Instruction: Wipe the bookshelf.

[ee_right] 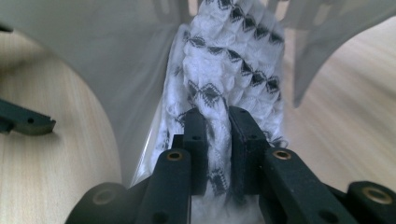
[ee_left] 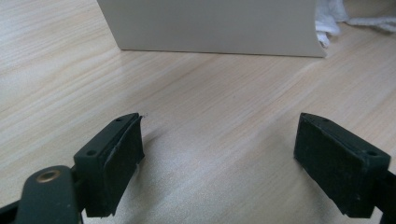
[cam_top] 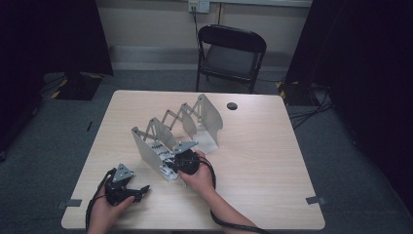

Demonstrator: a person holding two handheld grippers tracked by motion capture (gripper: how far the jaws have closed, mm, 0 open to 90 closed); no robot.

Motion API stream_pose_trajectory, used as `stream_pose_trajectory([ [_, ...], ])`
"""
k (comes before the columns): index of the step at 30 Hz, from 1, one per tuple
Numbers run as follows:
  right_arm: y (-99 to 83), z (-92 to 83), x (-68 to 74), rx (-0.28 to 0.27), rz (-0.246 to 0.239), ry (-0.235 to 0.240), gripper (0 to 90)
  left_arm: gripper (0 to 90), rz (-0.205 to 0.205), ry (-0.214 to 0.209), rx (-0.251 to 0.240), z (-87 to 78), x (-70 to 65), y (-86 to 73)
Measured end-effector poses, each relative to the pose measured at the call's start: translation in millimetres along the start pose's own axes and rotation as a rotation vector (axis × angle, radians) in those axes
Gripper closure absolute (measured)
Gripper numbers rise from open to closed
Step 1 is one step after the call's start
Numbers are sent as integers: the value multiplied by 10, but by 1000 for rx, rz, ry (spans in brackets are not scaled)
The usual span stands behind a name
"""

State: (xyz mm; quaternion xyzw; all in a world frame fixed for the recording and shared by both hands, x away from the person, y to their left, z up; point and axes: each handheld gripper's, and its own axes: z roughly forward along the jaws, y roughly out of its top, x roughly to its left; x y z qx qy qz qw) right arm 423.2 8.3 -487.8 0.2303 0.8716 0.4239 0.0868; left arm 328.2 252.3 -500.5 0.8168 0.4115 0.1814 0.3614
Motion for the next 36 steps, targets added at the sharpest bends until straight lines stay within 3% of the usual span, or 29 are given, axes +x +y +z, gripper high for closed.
stream_pose_trajectory([
  [2,-28,18,17,6,-23,-5,772,153,2,-1,0,0,1,0],
  [9,-47,-1,42,23,-32,-1,755,153,3,-1,0,0,2,1],
  [16,-153,-121,89,25,-45,6,740,153,0,0,-1,1,0,0],
  [20,-205,-215,101,25,-33,20,638,153,0,-1,0,1,0,0],
  [22,-214,-275,105,19,-40,-13,549,153,0,-1,-1,1,0,0],
  [26,-207,-346,68,-7,-28,-36,496,153,-1,0,-1,1,-1,1],
  [36,-124,-118,69,25,-74,-43,479,152,-2,1,0,3,-1,2],
])
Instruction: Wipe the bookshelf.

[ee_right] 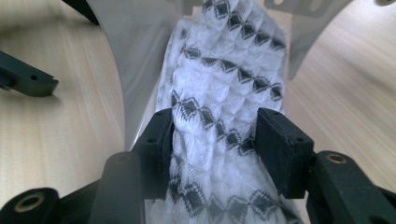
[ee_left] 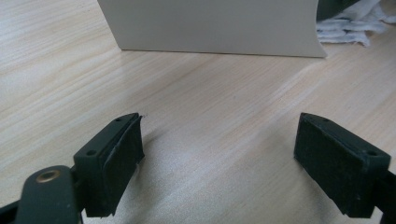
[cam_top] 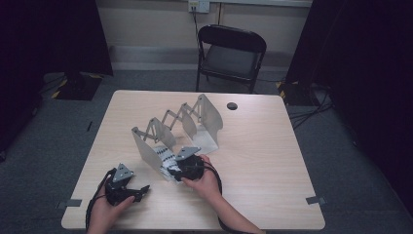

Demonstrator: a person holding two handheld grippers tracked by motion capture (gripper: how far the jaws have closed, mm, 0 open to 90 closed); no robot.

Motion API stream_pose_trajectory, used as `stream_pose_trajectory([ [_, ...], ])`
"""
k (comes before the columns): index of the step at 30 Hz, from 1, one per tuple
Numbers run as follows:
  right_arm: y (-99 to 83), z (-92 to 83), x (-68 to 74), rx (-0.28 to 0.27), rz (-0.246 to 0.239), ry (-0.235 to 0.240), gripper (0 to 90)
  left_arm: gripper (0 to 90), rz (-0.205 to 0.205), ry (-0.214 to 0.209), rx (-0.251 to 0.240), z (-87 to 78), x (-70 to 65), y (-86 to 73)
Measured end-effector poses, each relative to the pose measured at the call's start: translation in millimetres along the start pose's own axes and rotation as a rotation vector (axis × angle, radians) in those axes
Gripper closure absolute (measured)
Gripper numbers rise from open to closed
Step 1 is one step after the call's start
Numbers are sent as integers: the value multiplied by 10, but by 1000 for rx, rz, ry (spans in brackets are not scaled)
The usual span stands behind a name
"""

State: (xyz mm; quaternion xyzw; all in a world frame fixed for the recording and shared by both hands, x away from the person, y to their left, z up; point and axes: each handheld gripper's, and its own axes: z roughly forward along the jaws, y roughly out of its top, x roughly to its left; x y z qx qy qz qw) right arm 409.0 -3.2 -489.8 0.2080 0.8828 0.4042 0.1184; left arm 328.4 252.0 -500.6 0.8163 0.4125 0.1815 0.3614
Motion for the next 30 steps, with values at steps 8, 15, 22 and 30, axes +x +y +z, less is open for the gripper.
stream_pose_trajectory([
  [8,-33,11,5,19,-6,0,579,152,0,0,0,0,-1,0],
  [15,-53,-67,16,53,-19,-17,680,152,0,-1,-1,1,0,0],
  [22,-101,-152,21,78,-24,-26,754,152,0,0,0,0,0,0],
  [30,-153,-274,-23,94,-3,-29,796,152,-1,0,0,0,-1,0],
])
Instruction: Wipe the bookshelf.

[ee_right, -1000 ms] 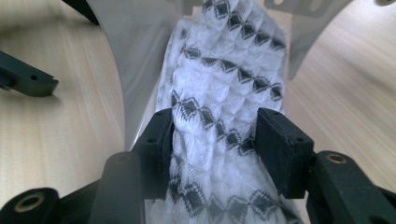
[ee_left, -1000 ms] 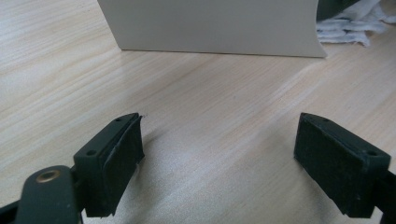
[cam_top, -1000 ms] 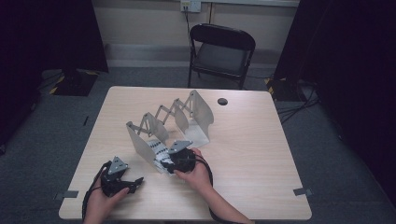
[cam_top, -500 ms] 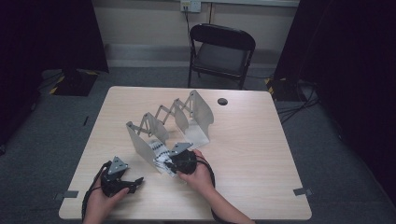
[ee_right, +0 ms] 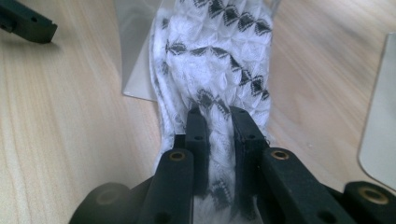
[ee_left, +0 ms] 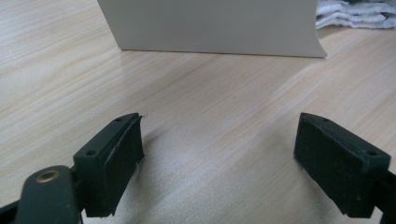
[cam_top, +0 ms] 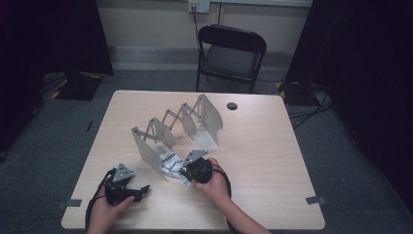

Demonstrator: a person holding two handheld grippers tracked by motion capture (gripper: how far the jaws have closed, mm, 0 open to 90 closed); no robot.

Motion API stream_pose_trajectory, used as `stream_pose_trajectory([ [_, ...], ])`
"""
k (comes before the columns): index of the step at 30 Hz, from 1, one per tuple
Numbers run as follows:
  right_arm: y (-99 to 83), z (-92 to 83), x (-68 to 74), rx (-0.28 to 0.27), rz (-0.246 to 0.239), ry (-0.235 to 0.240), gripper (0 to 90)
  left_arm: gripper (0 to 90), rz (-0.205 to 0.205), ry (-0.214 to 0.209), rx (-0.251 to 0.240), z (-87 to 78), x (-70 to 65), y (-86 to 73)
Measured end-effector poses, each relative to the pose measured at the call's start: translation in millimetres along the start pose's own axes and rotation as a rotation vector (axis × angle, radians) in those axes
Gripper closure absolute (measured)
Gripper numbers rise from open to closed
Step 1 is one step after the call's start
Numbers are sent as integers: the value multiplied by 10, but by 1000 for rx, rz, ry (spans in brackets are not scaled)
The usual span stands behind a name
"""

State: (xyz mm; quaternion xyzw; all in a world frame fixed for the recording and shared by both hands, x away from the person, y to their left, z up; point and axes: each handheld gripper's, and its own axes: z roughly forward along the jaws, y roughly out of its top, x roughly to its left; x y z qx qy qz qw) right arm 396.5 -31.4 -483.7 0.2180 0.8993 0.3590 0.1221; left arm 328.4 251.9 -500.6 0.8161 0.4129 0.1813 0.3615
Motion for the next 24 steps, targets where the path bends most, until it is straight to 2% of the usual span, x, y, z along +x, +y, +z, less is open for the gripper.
stream_pose_trajectory([
  [3,52,-63,-32,-20,24,1,803,152,0,0,0,0,0,0],
  [6,129,-123,-44,-42,21,-2,804,152,0,0,0,0,0,0],
  [9,246,-194,-56,-71,9,-11,805,152,0,0,0,0,0,0],
  [13,396,-259,-68,-112,28,-5,805,152,0,-1,0,0,1,0],
  [17,580,-341,-60,-159,31,-21,805,152,0,-1,0,1,1,0],
  [21,738,-386,-47,-186,21,-6,804,152,0,-1,0,1,0,0],
  [24,779,-353,12,-186,5,16,804,152,0,-1,0,0,0,0],
])
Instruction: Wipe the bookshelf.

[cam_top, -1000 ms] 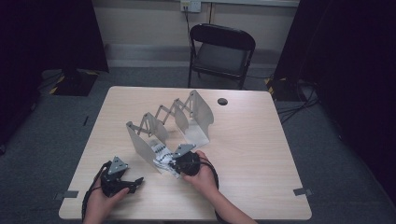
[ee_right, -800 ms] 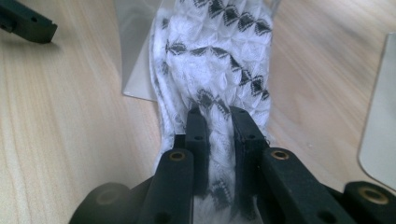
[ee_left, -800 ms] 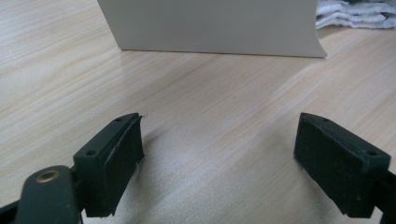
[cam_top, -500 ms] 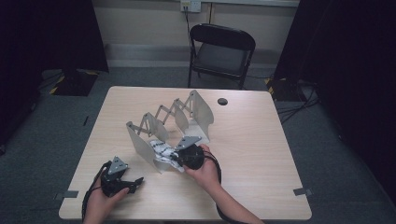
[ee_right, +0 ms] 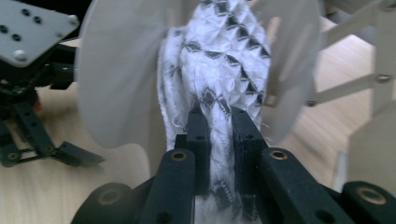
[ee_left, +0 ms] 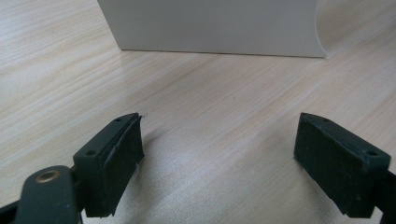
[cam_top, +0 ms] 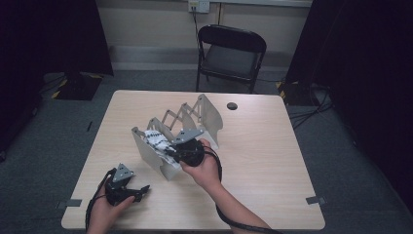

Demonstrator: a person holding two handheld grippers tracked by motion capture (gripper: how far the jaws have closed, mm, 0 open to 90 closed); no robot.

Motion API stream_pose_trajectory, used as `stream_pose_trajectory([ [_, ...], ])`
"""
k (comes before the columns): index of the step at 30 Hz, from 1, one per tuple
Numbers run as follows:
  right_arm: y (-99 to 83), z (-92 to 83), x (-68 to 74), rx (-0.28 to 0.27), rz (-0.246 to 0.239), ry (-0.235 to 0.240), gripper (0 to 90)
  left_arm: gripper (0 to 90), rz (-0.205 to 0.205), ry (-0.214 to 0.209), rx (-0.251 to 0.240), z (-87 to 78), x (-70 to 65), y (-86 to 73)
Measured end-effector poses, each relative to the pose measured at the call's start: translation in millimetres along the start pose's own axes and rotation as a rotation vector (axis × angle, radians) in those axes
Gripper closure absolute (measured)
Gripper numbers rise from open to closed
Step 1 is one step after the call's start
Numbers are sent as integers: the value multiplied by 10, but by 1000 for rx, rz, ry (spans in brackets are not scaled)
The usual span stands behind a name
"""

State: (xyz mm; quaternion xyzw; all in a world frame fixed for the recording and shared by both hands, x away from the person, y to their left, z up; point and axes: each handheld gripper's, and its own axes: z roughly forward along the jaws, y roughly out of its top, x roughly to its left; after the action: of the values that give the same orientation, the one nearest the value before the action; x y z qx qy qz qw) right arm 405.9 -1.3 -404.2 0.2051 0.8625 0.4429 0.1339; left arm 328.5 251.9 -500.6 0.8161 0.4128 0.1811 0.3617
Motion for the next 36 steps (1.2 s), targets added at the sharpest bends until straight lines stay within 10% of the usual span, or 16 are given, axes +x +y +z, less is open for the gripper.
stream_pose_trajectory([
  [14,-395,343,136,52,45,111,802,152,0,-1,0,0,1,0],
  [36,-553,317,63,112,47,93,799,151,0,0,0,0,0,0],
])
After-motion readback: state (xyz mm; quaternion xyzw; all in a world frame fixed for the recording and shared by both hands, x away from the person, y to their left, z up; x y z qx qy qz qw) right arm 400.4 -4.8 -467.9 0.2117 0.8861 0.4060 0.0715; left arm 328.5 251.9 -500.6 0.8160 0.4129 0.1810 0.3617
